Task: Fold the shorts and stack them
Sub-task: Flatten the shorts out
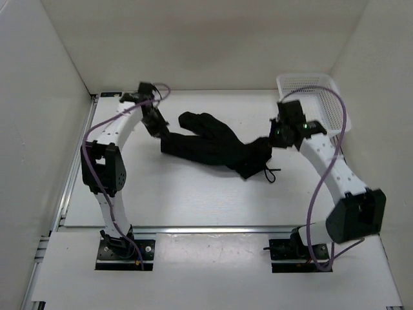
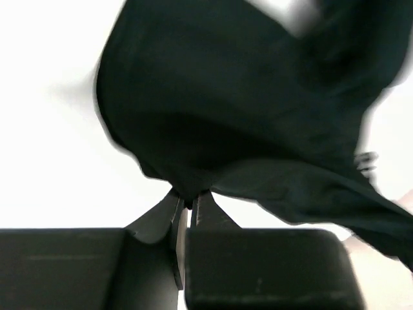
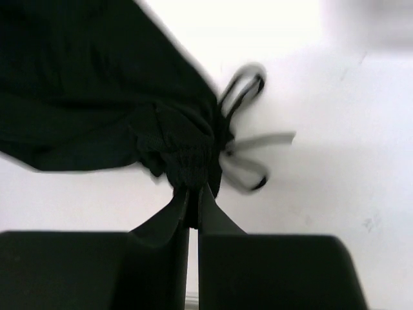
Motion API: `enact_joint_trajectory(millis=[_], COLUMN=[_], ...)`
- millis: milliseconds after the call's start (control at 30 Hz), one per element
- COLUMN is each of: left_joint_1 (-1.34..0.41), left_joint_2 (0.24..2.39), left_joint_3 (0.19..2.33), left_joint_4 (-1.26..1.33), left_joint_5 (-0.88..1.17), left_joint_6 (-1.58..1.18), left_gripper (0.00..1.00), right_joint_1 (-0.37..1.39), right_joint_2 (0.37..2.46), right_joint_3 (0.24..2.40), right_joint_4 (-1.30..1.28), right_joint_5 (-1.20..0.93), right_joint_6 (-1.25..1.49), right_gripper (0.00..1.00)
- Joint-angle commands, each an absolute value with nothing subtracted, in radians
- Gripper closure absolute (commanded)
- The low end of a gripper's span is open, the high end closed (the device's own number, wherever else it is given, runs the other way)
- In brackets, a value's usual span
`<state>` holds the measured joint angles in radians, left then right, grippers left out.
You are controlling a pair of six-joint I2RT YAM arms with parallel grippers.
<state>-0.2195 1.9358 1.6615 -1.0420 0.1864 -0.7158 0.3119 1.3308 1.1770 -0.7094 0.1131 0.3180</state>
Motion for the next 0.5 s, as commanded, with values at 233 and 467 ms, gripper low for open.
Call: enact_joint_trajectory(millis=[233,467], left_joint_1=[0.014,0.067], left_joint_2=[1.746,1.471], left_joint_3=[2.014,1.395], left_joint_4=[-1.22,-1.054], left_joint_5=[0.284,0.252], left_joint_6=[-0.644,-0.621], left_gripper=[0.9,0.9], right_joint_1=[0.288,0.411], right_joint_2=[1.421,1.173], right_joint_3=[1.676,1.119], right_joint_4=[-0.657,-0.626], right_joint_5=[0.111,0.264], right_joint_6=[0.115,0.219], right_gripper=[1.0,0.54])
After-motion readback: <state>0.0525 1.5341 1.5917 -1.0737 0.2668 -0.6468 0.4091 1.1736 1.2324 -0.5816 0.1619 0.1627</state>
